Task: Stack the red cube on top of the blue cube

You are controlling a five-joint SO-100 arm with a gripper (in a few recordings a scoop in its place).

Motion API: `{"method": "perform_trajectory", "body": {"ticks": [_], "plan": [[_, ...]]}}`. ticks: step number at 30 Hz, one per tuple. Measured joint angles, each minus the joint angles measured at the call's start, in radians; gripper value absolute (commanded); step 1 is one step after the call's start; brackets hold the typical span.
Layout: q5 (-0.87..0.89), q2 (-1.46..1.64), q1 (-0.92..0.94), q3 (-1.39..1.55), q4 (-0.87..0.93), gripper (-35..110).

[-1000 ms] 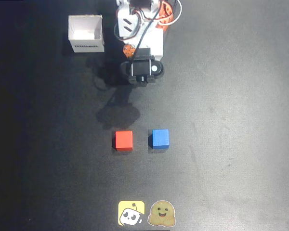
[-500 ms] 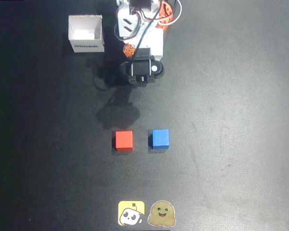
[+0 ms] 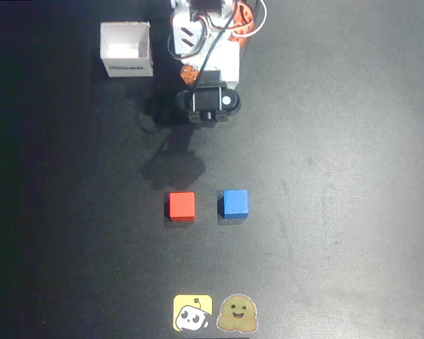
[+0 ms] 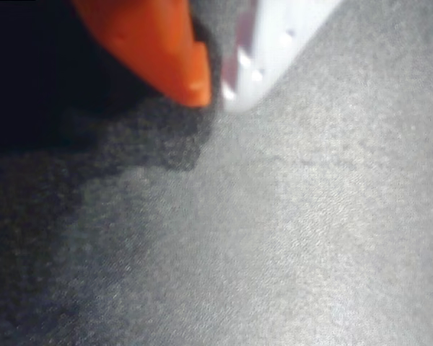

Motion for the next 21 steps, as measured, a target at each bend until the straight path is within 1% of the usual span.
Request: {"method": "perform_trajectory", "body": {"ticks": [18, 21], "plan": [[-0.012, -0.002, 0.0, -0.005, 0.0, 0], [-0.02, -0.123, 0.002, -0.084, -0.017, 0]]}}
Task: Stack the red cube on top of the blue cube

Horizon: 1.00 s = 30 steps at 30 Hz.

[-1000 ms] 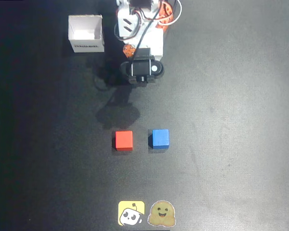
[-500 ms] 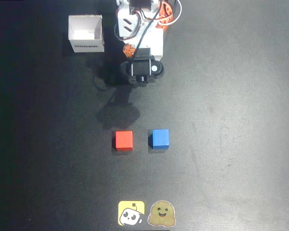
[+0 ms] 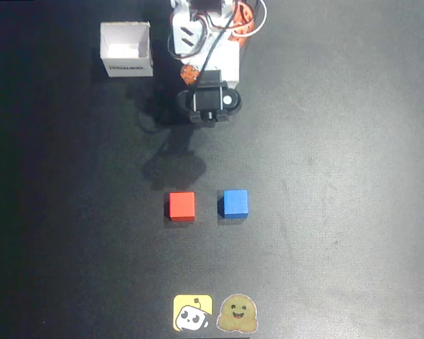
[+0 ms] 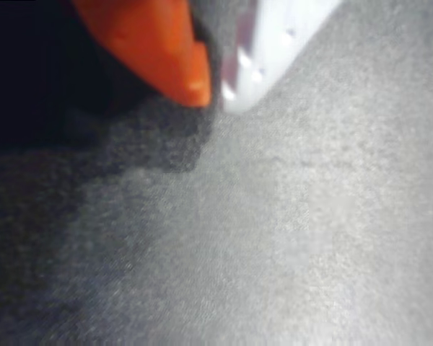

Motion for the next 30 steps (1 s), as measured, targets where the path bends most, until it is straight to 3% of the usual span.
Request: {"method": "perform_trajectory", "body": {"ticks": [12, 30], "plan": [[-0.046, -0.897, 0.08, -0.753, 0.117, 0], [-0.091, -1.589, 0.152, -1.216, -0.003, 0]]}}
